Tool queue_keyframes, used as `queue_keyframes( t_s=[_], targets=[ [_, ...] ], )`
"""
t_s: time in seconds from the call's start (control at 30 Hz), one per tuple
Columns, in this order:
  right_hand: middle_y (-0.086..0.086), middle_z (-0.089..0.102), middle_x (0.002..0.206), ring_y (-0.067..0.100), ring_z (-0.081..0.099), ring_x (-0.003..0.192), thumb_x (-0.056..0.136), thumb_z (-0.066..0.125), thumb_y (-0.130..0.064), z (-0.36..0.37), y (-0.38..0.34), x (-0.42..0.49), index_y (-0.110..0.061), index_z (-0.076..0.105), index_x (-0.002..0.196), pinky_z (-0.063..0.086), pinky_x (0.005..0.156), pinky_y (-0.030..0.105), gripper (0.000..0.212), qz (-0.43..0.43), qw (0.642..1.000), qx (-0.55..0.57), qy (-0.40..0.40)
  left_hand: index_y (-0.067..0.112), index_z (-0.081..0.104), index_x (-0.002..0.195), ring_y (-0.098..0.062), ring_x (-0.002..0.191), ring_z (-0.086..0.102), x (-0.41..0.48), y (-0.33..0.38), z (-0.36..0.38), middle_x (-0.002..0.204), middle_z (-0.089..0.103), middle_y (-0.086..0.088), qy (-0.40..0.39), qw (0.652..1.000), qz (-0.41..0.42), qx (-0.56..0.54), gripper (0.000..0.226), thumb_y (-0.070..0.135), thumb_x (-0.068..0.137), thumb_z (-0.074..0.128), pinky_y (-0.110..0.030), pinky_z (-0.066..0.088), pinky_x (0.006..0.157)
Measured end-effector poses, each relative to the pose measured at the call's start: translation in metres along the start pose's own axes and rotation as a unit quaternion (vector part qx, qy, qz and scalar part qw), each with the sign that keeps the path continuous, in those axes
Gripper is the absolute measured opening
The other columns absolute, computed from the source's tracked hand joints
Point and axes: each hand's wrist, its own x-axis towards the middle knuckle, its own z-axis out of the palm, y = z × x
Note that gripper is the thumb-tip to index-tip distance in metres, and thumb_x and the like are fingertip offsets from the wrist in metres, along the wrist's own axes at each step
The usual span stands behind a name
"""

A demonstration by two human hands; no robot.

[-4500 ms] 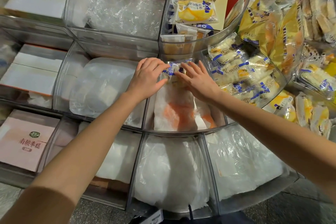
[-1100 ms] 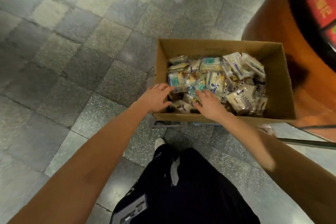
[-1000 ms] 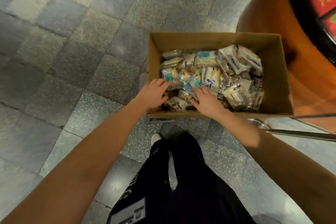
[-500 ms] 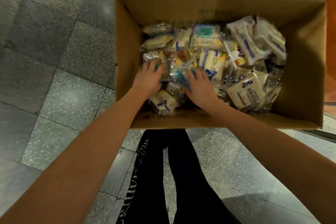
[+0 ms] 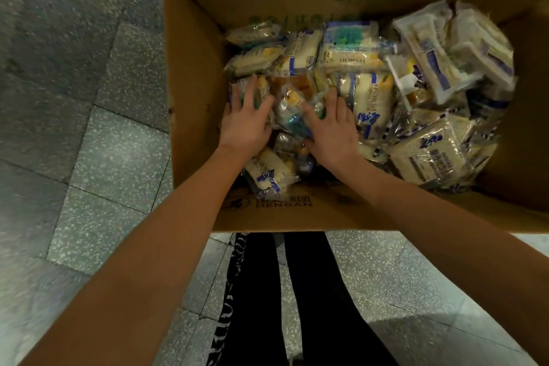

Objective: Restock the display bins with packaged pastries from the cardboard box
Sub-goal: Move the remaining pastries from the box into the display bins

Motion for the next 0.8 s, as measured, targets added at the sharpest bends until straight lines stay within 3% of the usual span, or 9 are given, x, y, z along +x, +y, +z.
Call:
queue_keyframes(
  t_s=[0.13, 0.27, 0.4, 0.53, 0.67, 0.8],
  targets=[
    [0.033, 0.019, 0.152, 0.049, 0.026, 0.137, 0.093, 0.060, -0.031, -0.004, 0.000, -0.002, -0.019, 0.029, 0.143, 0.026, 0.112, 0.054, 0.060, 0.002, 1.000, 0.006, 0.007, 0.018, 0.036, 0.139, -0.040, 0.147, 0.013, -0.005, -0.001, -0.007, 0.161, 0.008, -0.012, 0.012, 1.000, 0.002, -0.013, 0.051, 0.026, 0.093, 0.056, -0.059, 0.038, 0.107],
    [0.033, 0.046, 0.133, 0.050, 0.051, 0.115, 0.078, 0.076, -0.022, 0.000, -0.005, -0.013, -0.009, 0.046, 0.129, 0.045, 0.095, 0.057, 0.061, -0.020, 1.000, 0.008, 0.020, 0.009, 0.040, 0.137, -0.038, 0.133, 0.042, -0.016, 0.003, -0.010, 0.156, 0.023, -0.014, 0.062, 0.998, -0.021, -0.007, 0.047, 0.028, 0.096, 0.053, -0.050, 0.050, 0.091],
    [0.029, 0.038, 0.142, 0.049, 0.044, 0.125, 0.081, 0.072, -0.019, -0.004, -0.006, -0.019, -0.015, 0.044, 0.136, 0.036, 0.105, 0.058, 0.062, -0.039, 0.998, 0.053, 0.023, 0.008, 0.044, 0.135, -0.039, 0.120, 0.053, -0.022, 0.015, -0.011, 0.155, 0.026, -0.013, 0.082, 0.993, -0.083, -0.026, 0.039, 0.020, 0.098, 0.049, -0.048, 0.052, 0.083],
    [0.027, 0.031, 0.148, 0.048, 0.038, 0.131, 0.085, 0.069, -0.018, -0.008, 0.001, -0.025, -0.014, 0.049, 0.135, 0.033, 0.109, 0.056, 0.054, -0.037, 0.994, 0.097, 0.020, 0.018, 0.036, 0.142, -0.045, 0.116, 0.055, -0.022, 0.020, -0.018, 0.153, 0.032, -0.014, 0.063, 0.983, -0.153, -0.082, 0.055, 0.004, 0.091, 0.051, -0.051, 0.049, 0.087],
    [0.027, 0.029, 0.149, 0.047, 0.040, 0.129, 0.086, 0.069, -0.018, -0.014, 0.005, -0.031, -0.016, 0.043, 0.139, 0.035, 0.107, 0.054, 0.059, -0.045, 0.994, 0.096, 0.004, 0.033, 0.018, 0.150, -0.041, 0.107, 0.059, -0.012, 0.015, -0.027, 0.132, 0.052, -0.015, 0.074, 0.971, -0.172, -0.146, 0.080, 0.004, 0.087, 0.058, -0.050, 0.048, 0.084],
    [0.025, 0.027, 0.151, 0.043, 0.040, 0.131, 0.091, 0.061, -0.017, -0.019, 0.003, -0.033, -0.017, 0.036, 0.141, 0.037, 0.107, 0.049, 0.056, -0.033, 0.994, 0.100, -0.002, 0.031, 0.015, 0.152, -0.043, 0.105, 0.059, -0.003, 0.012, -0.024, 0.128, 0.052, -0.019, 0.038, 0.978, -0.174, -0.106, 0.077, 0.011, 0.090, 0.057, -0.051, 0.049, 0.082]
  ],
)
